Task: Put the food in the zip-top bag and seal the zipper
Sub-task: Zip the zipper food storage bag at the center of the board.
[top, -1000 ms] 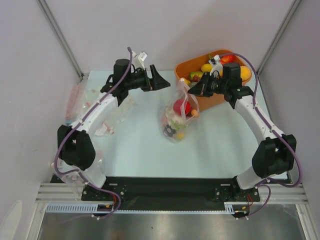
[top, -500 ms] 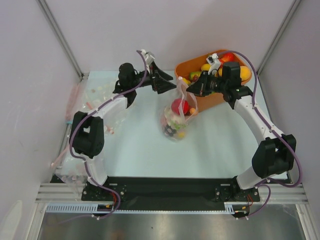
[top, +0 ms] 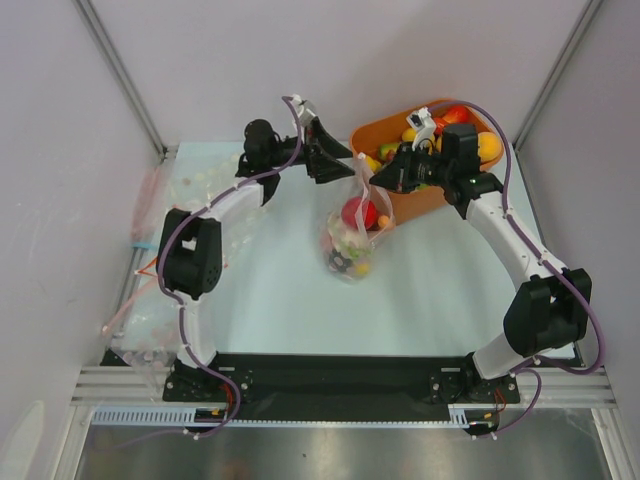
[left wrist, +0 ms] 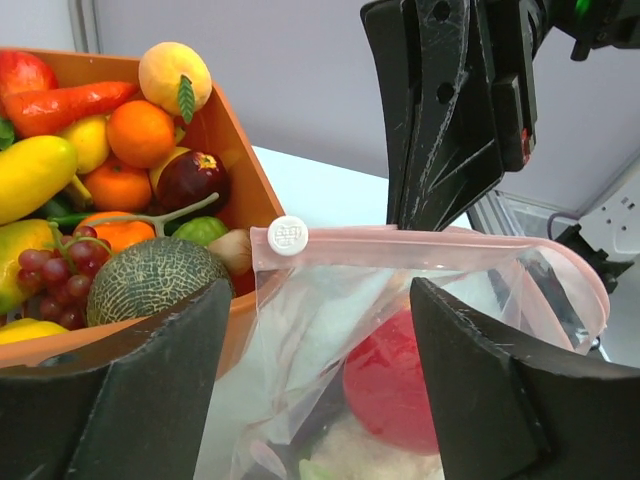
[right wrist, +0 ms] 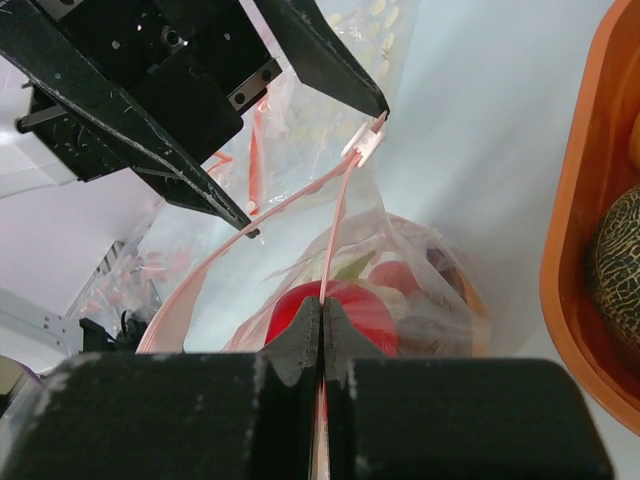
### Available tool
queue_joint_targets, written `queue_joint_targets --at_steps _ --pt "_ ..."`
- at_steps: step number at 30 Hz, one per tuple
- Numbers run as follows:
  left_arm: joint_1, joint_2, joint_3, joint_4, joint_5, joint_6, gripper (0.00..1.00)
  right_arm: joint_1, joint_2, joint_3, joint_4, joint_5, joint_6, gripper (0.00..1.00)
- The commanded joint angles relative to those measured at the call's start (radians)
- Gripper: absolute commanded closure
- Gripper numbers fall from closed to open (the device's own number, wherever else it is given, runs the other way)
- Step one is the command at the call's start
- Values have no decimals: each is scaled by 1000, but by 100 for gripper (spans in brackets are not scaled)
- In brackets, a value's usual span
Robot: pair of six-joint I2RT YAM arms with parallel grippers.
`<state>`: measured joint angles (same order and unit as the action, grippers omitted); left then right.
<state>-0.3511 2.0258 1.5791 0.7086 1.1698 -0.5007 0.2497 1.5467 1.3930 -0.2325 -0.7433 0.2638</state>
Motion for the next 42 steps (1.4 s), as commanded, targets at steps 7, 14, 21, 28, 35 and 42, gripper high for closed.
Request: queue_joint_targets --at_steps 7,14,21,28,35,42 --pt "70 60 38 236 103 -133 17 17 -42 17 59 -24 -37 100" --pt "69 97 56 293 145 -209 20 33 -20 49 58 -34 -47 100" --pt "51 137 65 477 146 -349 33 54 13 95 33 -56 -64 100" --pt "-3 152 84 664 180 -510 35 68 55 161 -13 -56 -97 100" --pt "-35 206 143 863 165 -758 100 68 64 179 -28 -22 -91 87" --pt "-35 195 133 968 189 -852 100 62 38 193 -2 -2 -74 67"
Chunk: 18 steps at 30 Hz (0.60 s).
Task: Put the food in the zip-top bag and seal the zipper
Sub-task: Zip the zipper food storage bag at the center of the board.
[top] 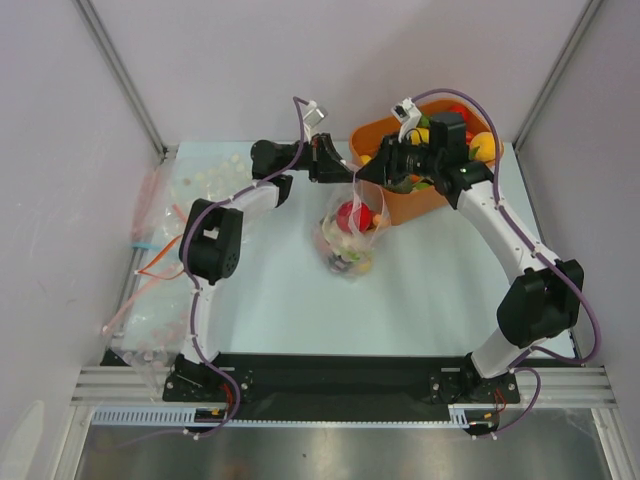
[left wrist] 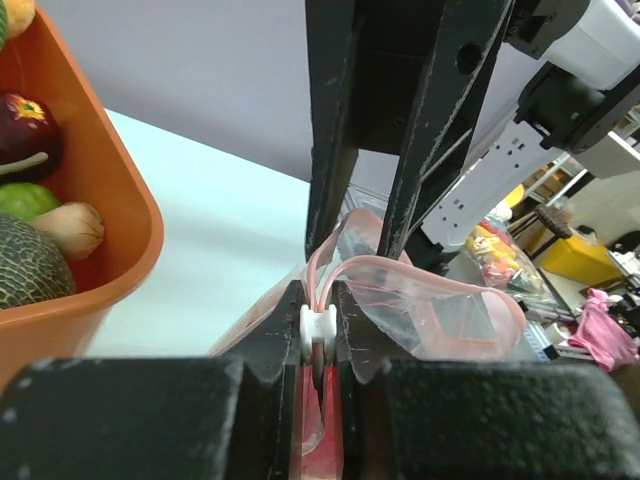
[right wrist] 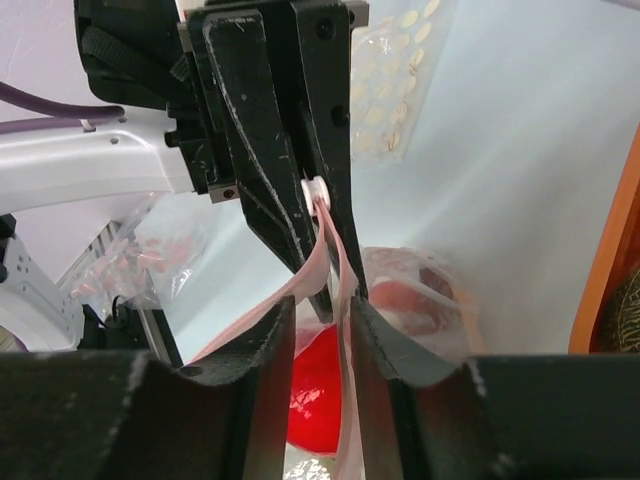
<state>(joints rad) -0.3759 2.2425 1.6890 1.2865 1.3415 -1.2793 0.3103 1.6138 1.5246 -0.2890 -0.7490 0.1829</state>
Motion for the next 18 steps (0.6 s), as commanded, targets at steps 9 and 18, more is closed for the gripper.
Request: queue_joint_targets --at_steps 9,18 --pt "-18 -72 -6 435 64 -124 99 0 14 126 79 -19 38 44" --pt "-18 -73 -3 419 88 -115 92 7 46 143 -5 -21 -20 50"
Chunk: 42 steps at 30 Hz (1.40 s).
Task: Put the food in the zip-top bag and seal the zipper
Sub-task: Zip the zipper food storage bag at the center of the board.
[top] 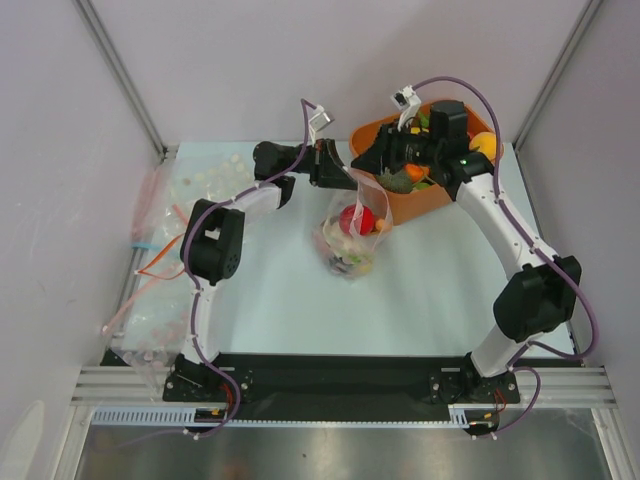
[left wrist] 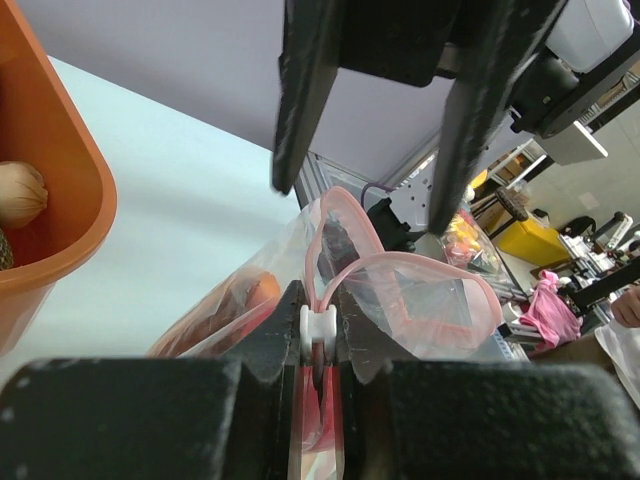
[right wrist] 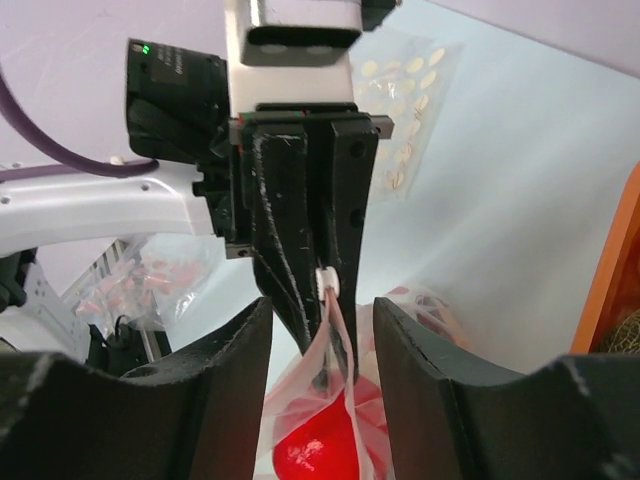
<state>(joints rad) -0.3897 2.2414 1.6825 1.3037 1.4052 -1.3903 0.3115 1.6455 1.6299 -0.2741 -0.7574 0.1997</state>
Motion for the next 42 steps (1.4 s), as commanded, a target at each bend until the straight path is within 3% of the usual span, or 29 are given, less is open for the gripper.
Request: queue_joint_targets --at_steps 1,6,10,14,22,25,26,29,33,34,36,42 --pt "-5 -71 8 393 23 3 90 8 19 36 -34 -11 -42 51" --pt "-5 -66 19 374 26 17 83 11 34 38 -62 -22 -63 53" --pt "-5 -55 28 371 28 17 82 18 46 39 -86 -20 -88 53" --pt "-3 -49 34 355 29 30 82 18 56 45 -94 -31 -92 64" --pt "8 -28 51 316 23 59 77 21 85 74 -143 -49 -112 63" --pt "11 -23 57 272 14 85 66 21 89 74 -149 -52 -123 74" --pt "14 -23 60 260 9 92 63 21 89 77 -148 -54 -123 86" --pt "15 -22 63 233 0 116 51 21 100 90 -158 -53 -125 100" --pt "25 -17 66 223 -12 132 41 15 100 93 -154 -34 -112 100" --pt "29 -16 65 223 -14 134 31 11 91 88 -145 -37 -102 100" --pt "35 -11 63 223 -23 140 25 5 80 67 -108 -37 -86 100" --pt "49 -5 68 138 -46 246 21 -31 42 16 -11 -54 -6 100"
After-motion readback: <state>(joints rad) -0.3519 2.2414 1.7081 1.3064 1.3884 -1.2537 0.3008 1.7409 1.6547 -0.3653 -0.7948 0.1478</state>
